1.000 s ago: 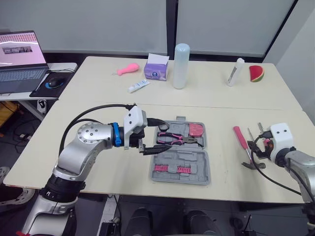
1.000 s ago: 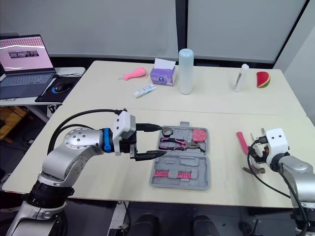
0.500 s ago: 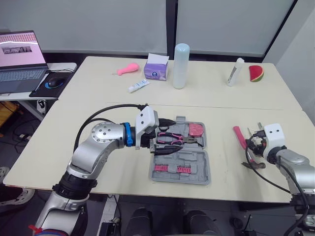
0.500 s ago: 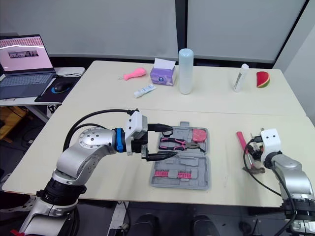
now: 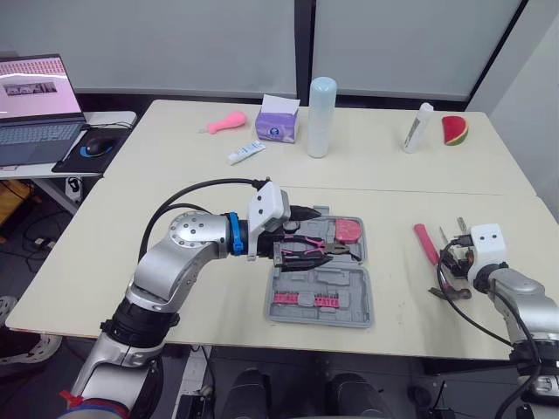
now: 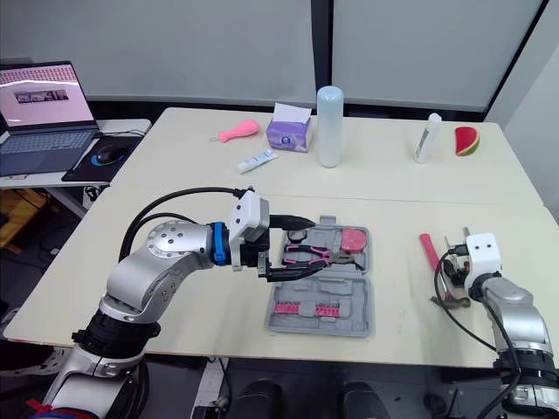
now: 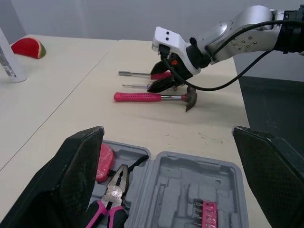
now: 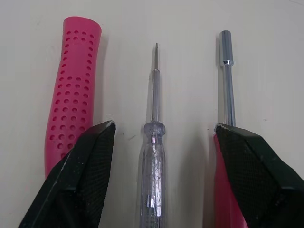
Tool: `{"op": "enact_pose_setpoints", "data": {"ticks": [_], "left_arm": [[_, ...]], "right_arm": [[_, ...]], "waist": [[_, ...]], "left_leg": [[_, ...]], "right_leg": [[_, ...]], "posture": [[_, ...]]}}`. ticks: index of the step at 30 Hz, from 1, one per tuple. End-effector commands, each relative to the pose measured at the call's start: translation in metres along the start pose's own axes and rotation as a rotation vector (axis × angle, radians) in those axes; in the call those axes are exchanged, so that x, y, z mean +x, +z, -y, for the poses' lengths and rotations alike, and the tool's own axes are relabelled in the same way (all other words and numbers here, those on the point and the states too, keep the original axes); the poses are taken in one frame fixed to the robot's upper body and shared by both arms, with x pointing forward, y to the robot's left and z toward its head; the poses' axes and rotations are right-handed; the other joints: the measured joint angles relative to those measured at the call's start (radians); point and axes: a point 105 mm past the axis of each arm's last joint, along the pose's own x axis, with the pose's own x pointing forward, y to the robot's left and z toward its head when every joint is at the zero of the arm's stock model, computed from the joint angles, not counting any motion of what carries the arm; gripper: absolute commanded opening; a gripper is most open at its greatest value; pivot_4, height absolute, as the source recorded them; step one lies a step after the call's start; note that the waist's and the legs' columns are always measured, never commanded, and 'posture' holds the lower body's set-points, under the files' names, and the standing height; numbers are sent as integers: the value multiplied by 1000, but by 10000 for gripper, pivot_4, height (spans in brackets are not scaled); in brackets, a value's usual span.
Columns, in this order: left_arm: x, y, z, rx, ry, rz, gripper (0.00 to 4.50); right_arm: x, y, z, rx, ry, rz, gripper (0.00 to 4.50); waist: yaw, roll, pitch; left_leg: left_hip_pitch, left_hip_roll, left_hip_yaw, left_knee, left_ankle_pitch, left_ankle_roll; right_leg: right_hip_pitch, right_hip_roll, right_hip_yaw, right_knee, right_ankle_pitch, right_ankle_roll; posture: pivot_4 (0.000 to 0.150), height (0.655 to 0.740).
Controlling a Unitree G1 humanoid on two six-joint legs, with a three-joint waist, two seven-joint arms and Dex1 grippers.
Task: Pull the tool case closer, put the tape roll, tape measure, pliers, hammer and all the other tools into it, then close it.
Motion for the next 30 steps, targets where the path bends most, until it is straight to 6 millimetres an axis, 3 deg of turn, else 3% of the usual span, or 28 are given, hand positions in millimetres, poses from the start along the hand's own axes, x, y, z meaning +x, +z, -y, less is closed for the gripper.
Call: {"op": "enact_pose_setpoints", "data": {"ticks": [1,20,30], "left_arm": [[4,13,3,40,-25,25,45000],[9,22,5,41,-40,37,45000],[10,21,5,42,-50,34,45000]], "right_arm": [[0,14,3,15,-11,57,35567],[5,-2,0,127,-18,5,35567],[8,-4,1,164,-15,-4,15103]], "waist": [[0,0,0],[0,0,0],[1,0,0]], "left_leg": [[0,0,0,0,0,0],[0,0,0,0,0,0],[0,0,0,0,0,0]], "right_leg": [[0,0,0,0,0,0],[0,0,0,0,0,0],[0,0,0,0,0,0]], "posture": [[1500,6921],[1500,6921],[1500,6921]]}}
